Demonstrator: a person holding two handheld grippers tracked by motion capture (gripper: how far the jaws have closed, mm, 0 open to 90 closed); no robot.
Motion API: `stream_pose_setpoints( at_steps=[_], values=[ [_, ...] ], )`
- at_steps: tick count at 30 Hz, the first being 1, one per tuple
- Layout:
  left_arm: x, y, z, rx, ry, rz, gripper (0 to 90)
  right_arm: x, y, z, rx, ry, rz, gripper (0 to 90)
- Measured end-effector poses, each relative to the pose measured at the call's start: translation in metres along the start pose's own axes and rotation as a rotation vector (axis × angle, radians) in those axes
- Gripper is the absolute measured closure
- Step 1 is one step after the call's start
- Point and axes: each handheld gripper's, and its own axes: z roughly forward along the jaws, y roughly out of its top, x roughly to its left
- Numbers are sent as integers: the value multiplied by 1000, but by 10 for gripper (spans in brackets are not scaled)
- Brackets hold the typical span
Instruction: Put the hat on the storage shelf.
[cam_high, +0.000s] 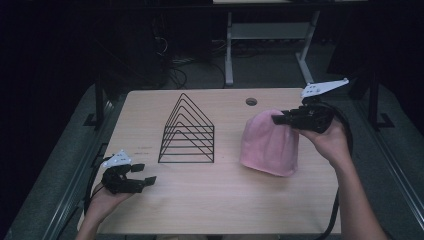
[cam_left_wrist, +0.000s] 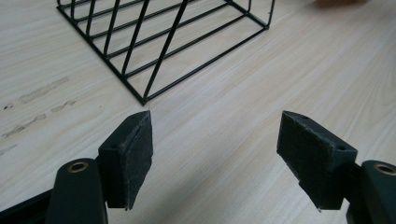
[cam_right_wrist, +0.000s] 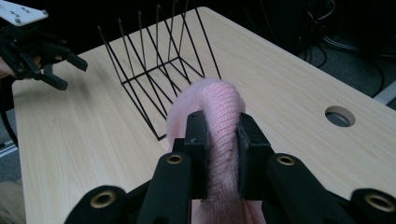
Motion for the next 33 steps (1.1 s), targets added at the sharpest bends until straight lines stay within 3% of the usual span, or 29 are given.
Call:
stream_pose_setpoints(
  at_steps=[11,21,33],
  values=[
    [-7,18,-7,-4,-54,29,275,7,19,-9,-10,-1,-41,769],
    [-21,43,-18,-30,-92,94,264,17,34,-11,-11,6,-73,768],
    [-45,77,-19,-57,-143,185,259,33,49,-13,-20,27,-116,768]
  ],
)
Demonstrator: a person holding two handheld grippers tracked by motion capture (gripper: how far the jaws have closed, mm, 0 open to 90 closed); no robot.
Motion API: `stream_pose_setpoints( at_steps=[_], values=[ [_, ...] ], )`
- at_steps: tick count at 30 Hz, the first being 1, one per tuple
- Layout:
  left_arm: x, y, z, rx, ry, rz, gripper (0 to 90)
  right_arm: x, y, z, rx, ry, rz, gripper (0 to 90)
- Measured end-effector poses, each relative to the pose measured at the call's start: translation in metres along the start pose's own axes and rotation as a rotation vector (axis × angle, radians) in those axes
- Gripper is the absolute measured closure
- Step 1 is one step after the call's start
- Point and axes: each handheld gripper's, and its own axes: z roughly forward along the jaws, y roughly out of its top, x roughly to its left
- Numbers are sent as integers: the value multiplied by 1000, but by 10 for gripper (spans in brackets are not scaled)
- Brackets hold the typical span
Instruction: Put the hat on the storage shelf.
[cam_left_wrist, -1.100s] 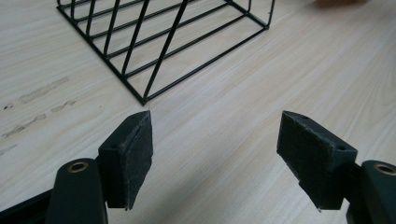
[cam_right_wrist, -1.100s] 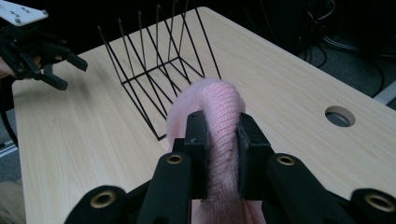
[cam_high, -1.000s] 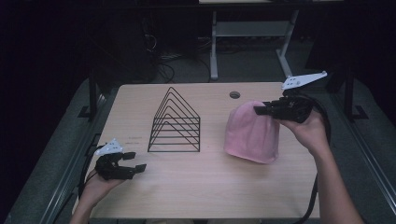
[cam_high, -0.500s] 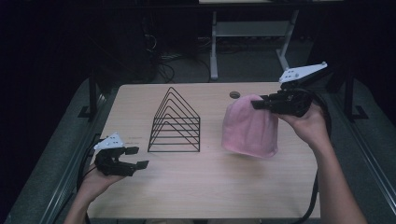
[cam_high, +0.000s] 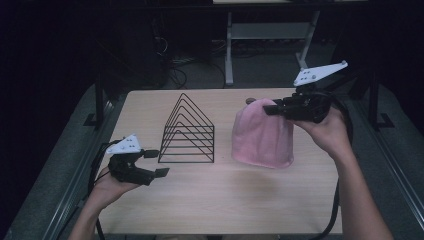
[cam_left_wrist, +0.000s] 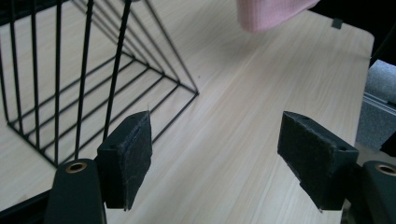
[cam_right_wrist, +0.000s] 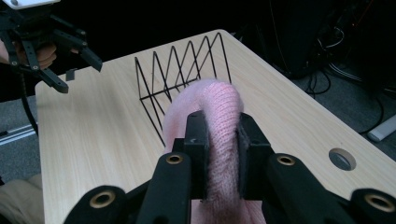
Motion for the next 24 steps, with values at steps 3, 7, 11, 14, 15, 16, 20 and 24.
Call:
stream_pose_setpoints(
  at_steps=[3,7,11,14,15,16,20,24],
  values=[
    [-3,10,3,-7,-12,15,259,4,4,-1,1,3,-11,768],
    [-8,22,7,-17,-30,37,260,8,11,-3,-9,11,-24,768],
    [-9,30,13,-8,-39,50,260,13,18,-3,-15,21,-44,768],
    [-10,37,19,-3,-50,57,259,15,21,-3,-19,24,-54,769],
    [-10,39,20,-2,-53,61,260,16,24,-3,-23,28,-59,768],
    [-10,40,21,2,-54,61,259,17,25,-2,-23,30,-61,768],
    [-10,49,27,13,-66,76,260,19,29,1,-23,40,-73,769],
    [-10,58,31,10,-84,83,261,20,34,4,-22,52,-85,768]
  ],
)
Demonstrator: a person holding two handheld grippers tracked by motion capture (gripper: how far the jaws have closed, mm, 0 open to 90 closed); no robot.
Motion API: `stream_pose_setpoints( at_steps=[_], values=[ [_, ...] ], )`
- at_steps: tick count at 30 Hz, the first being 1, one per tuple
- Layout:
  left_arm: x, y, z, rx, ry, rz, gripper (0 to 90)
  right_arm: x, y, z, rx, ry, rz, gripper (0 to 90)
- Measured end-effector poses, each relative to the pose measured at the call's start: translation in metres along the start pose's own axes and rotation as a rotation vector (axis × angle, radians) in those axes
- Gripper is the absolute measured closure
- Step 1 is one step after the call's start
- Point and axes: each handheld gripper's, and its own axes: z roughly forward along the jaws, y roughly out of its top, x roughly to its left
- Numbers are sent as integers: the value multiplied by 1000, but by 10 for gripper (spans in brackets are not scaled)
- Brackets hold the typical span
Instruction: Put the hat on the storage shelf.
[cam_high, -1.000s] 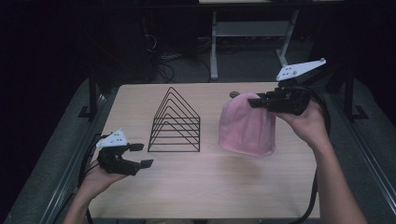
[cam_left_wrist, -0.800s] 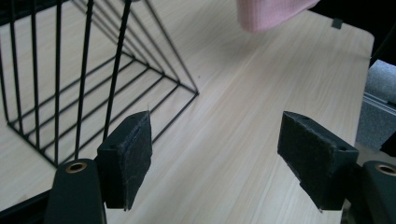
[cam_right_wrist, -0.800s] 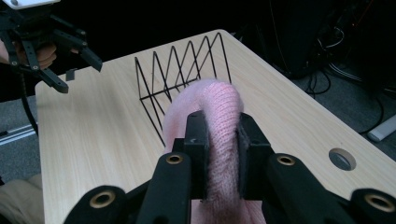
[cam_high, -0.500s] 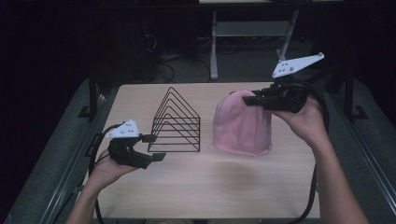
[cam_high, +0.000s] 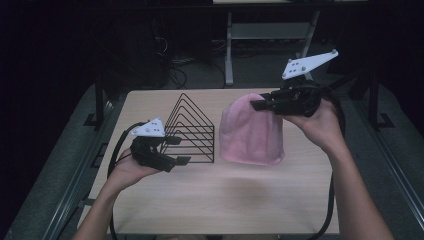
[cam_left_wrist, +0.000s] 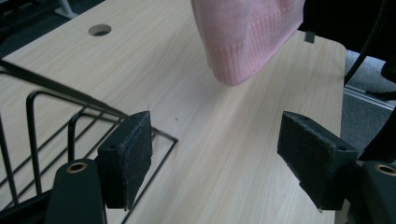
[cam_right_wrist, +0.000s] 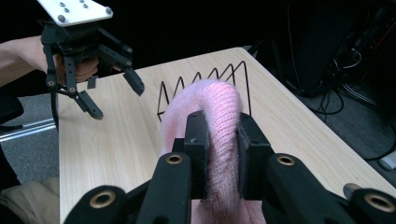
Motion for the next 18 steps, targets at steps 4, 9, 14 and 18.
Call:
stream_pose_setpoints(
  at_steps=[4,9,14,18],
  values=[
    [1,9,5,-4,-15,7,262,2,3,1,-7,9,-4,768],
    [4,19,13,-2,-55,12,263,5,10,2,-23,26,-15,769],
    [8,31,18,-18,-85,13,263,9,19,5,-42,47,-27,769],
    [11,35,21,-18,-98,9,262,12,26,9,-48,60,-40,769]
  ],
)
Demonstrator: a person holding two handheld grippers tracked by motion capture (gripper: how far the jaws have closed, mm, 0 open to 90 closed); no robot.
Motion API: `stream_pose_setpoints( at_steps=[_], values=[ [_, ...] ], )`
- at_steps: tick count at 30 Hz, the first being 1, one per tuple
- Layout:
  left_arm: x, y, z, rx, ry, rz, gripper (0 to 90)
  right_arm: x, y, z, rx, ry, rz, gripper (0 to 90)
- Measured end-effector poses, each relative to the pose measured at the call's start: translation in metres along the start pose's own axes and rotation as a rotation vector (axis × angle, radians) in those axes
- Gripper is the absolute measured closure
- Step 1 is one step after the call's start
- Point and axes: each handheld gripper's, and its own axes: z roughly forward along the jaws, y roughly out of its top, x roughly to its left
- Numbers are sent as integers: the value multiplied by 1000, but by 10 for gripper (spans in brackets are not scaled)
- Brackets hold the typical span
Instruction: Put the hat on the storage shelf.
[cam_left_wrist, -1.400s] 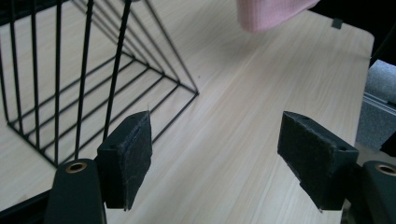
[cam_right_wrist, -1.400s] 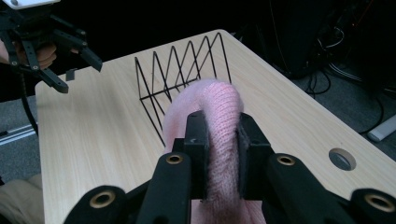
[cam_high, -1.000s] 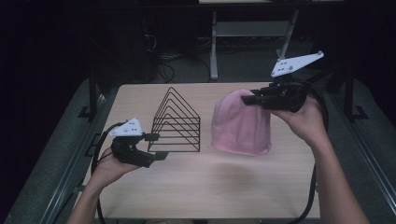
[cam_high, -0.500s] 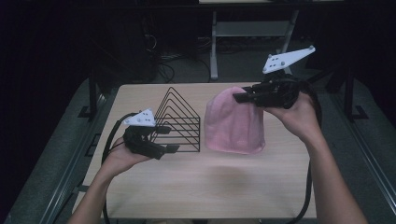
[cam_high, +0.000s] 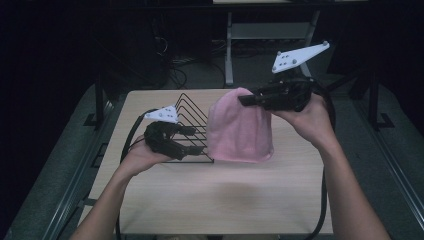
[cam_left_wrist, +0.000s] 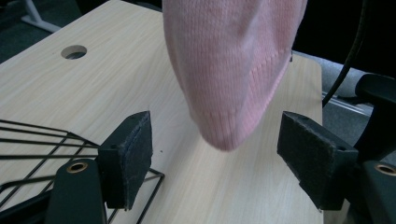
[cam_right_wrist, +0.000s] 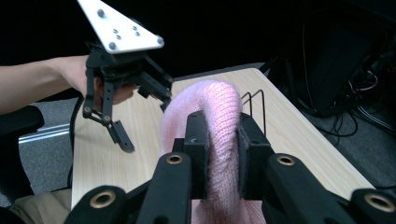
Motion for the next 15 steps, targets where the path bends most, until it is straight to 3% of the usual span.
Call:
stream_pose_setpoints(
  at_steps=[8,11,15],
  values=[
    [5,8,8,21,-17,5,273,2,15,9,-13,26,-23,769],
    [10,8,9,10,-76,-11,376,3,22,14,-17,36,-36,769],
    [15,8,6,4,-101,-18,497,2,26,17,-21,40,-45,769]
  ],
)
